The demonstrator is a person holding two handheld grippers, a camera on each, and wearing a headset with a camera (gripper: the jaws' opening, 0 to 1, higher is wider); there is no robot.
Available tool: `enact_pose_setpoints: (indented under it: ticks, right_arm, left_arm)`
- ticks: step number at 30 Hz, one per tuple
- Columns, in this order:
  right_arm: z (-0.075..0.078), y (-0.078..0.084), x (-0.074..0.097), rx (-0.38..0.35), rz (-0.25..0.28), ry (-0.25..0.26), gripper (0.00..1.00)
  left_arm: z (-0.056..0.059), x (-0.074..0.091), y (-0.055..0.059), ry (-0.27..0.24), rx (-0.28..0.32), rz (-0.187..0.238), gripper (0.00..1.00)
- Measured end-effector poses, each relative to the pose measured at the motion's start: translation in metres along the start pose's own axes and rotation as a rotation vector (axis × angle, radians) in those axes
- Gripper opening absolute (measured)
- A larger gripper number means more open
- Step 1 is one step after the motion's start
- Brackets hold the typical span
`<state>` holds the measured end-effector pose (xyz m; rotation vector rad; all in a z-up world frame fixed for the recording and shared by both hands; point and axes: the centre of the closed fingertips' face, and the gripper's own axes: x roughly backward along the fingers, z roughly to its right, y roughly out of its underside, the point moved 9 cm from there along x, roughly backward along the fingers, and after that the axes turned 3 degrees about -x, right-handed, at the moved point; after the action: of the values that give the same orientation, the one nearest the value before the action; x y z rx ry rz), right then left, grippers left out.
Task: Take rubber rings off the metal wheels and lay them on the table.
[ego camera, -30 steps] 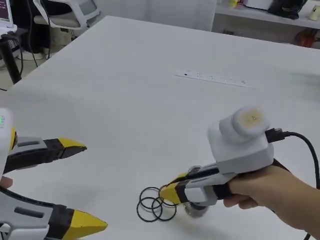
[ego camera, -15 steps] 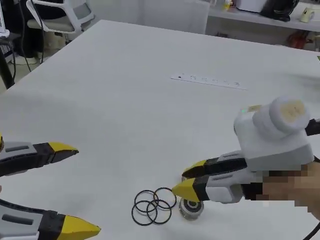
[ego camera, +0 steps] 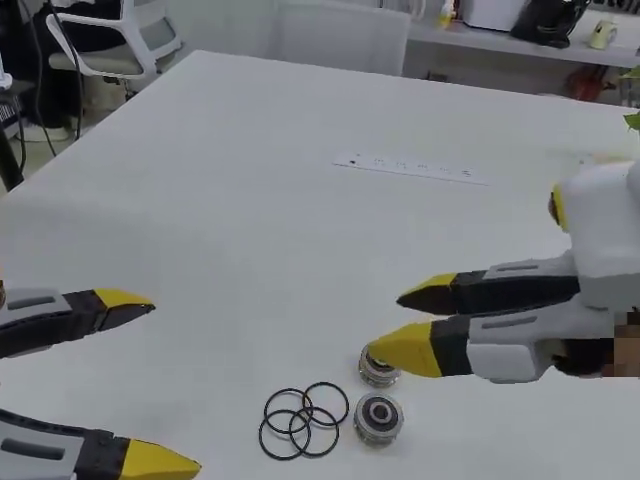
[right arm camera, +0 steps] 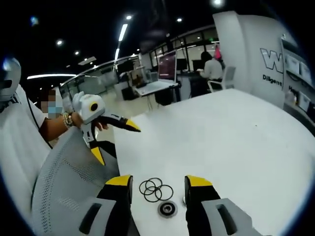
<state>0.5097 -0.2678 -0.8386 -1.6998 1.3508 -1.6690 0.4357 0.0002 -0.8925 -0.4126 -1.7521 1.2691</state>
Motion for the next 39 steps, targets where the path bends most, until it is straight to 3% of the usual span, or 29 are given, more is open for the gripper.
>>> enact_pose_setpoints:
  ticks: [4, 8, 18, 24, 33, 39]
  right_arm:
    - [0.0, -0.005, 0.015, 0.025, 0.024, 0.013, 0.43]
    - [-0.001, -0.005, 0.028, 0.034, 0.043, 0.011, 0.57]
    - [0.006, 0.011, 0.051, 0.005, 0.095, 0.056, 0.73]
    - [0.008, 0.031, 0.059, -0.033, 0.084, 0.061, 0.82]
    - [0.013, 0.063, 0.067, -0.102, 0.082, 0.116, 0.98]
    - [0.013, 0.084, 0.071, -0.14, 0.058, 0.146, 0.99]
  left_arm:
    - [-0.002, 0.002, 0.001, -0.015, 0.022, 0.006, 0.88]
    - [-0.004, 0.005, 0.001, -0.028, 0.038, 0.017, 0.93]
    - [-0.006, 0.012, -0.001, -0.053, 0.057, 0.023, 0.96]
    - [-0.005, 0.018, -0.002, -0.069, 0.069, 0.028, 1.0]
    - [-0.007, 0.028, 0.001, -0.1, 0.086, 0.036, 1.0]
    - [-0.006, 0.03, 0.001, -0.119, 0.099, 0.041, 1.0]
